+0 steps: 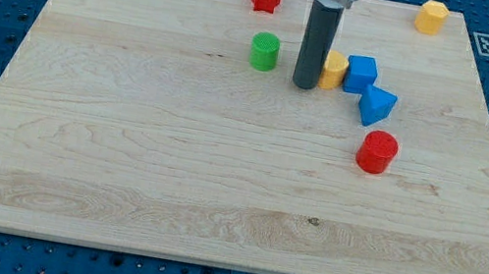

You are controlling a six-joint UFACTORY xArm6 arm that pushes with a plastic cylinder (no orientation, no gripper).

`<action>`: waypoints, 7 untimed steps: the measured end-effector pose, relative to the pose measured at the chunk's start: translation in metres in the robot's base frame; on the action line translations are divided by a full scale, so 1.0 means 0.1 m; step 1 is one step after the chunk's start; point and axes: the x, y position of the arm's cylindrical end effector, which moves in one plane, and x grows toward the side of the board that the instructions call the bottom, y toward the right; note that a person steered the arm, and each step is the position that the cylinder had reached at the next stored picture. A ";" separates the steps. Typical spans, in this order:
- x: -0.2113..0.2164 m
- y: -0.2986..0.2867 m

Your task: Move the green circle to the vertical bottom of the green star

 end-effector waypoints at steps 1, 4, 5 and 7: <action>-0.16 0.00; -0.38 -0.21; -0.38 -0.62; -0.32 -1.22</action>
